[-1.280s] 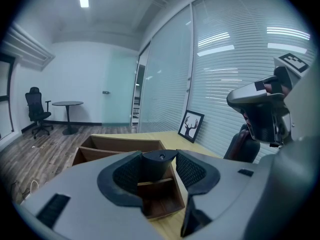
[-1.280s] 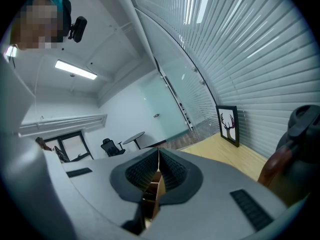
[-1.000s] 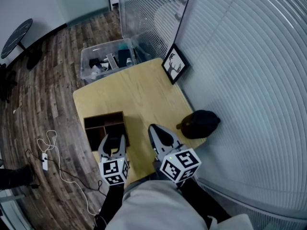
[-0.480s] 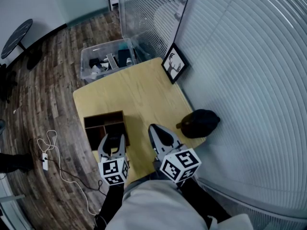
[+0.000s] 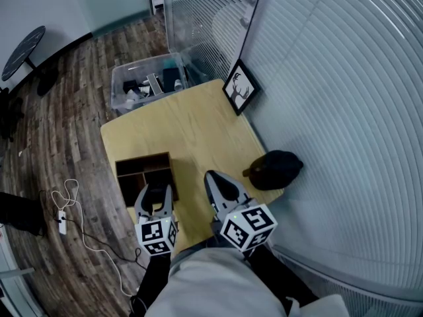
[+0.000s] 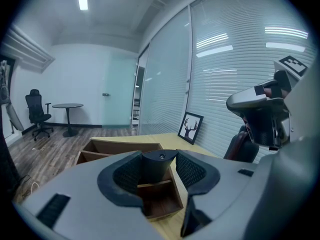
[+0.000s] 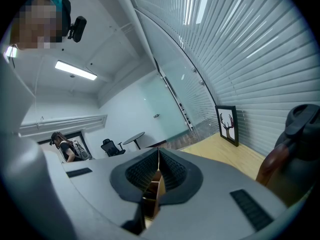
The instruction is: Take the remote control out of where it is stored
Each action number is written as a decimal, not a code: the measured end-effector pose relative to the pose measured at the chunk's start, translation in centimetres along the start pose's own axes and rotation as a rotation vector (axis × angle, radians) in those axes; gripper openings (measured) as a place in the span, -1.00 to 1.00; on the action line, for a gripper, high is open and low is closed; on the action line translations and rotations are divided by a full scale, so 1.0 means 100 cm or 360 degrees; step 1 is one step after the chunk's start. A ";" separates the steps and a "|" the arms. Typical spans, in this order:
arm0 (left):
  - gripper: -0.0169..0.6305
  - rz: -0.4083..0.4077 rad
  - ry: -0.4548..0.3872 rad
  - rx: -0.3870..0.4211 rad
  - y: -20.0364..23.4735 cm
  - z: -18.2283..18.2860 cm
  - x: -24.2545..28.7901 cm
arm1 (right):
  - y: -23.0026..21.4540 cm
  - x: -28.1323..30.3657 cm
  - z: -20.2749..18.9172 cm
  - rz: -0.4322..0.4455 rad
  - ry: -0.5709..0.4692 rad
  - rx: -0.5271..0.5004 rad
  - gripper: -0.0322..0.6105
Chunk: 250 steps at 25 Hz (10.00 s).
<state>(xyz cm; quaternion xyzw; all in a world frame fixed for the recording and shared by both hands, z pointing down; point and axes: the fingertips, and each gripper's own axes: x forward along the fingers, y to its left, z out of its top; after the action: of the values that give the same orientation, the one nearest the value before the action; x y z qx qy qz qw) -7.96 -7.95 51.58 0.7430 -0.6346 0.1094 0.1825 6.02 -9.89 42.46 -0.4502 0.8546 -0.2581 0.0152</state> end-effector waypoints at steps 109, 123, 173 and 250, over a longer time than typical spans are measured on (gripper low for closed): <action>-0.28 -0.0030 -0.0059 -0.0054 0.000 0.027 -0.023 | -0.004 0.000 -0.010 -0.0032 0.0021 0.0037 -0.89; -0.28 -0.0045 -0.0070 -0.0063 0.002 0.031 -0.027 | -0.004 -0.001 -0.012 -0.0029 0.0026 0.0040 -0.89; -0.28 -0.0050 -0.0130 -0.0098 0.004 0.049 -0.042 | 0.000 -0.007 -0.014 -0.0040 0.0025 0.0035 -0.89; -0.29 -0.0046 -0.0241 -0.0169 0.010 0.078 -0.060 | 0.002 -0.007 -0.026 -0.0097 0.0151 -0.0224 -0.89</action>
<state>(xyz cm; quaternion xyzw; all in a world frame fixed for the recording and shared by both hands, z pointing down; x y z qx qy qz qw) -10.49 -5.85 42.21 0.7475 -0.6406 0.0164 0.1747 5.61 -8.20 44.46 -0.4633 0.8563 -0.2187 -0.0648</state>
